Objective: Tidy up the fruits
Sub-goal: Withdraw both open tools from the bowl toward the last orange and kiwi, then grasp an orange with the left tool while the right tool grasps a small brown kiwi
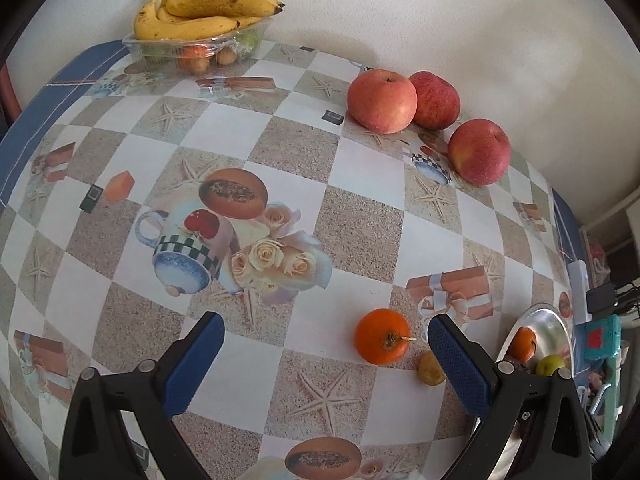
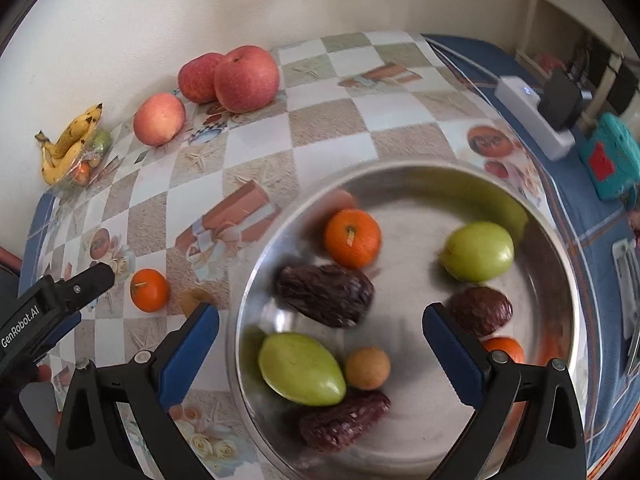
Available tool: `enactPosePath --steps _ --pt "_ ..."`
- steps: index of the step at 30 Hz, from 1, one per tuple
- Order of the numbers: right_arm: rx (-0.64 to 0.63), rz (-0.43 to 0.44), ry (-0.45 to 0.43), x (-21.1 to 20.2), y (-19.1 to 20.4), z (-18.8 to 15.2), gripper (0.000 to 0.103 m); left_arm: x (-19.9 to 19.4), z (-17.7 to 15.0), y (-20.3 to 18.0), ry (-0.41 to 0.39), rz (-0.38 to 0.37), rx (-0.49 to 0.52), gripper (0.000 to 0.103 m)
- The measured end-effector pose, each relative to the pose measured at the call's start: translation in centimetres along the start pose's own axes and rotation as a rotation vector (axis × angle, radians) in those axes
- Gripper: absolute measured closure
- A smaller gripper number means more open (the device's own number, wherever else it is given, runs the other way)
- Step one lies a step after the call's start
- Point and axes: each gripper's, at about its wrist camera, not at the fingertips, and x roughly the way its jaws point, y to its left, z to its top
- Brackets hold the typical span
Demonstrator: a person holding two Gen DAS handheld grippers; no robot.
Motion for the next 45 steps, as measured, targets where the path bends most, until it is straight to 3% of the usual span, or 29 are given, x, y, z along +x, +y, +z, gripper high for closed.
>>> enactPosePath --steps 6,9,13,15,29,32,45 --pt "-0.059 -0.024 -0.013 0.0 1.7 0.8 0.001 0.9 0.0 -0.3 0.027 -0.033 -0.008 0.003" --pt "-0.074 -0.025 -0.01 0.2 2.2 0.9 0.001 1.4 -0.1 -0.6 0.046 -0.058 -0.002 0.015" --pt "-0.084 -0.023 -0.002 0.4 2.6 1.0 0.001 1.4 -0.3 -1.1 0.044 -0.097 0.008 0.02" --pt "-0.087 -0.024 0.003 0.5 2.7 0.9 0.001 1.5 -0.3 -1.3 0.048 -0.11 0.016 0.034" --pt "-0.096 -0.026 0.012 0.7 3.0 0.8 0.001 2.5 -0.9 -2.1 0.084 -0.127 0.023 0.053" --pt "-0.102 -0.028 0.014 0.7 3.1 0.7 0.001 2.3 -0.9 -2.1 0.079 -0.132 0.026 0.063" --pt "-0.102 -0.03 0.02 0.9 3.0 0.7 0.001 2.1 -1.0 -1.5 0.091 -0.117 -0.001 0.065"
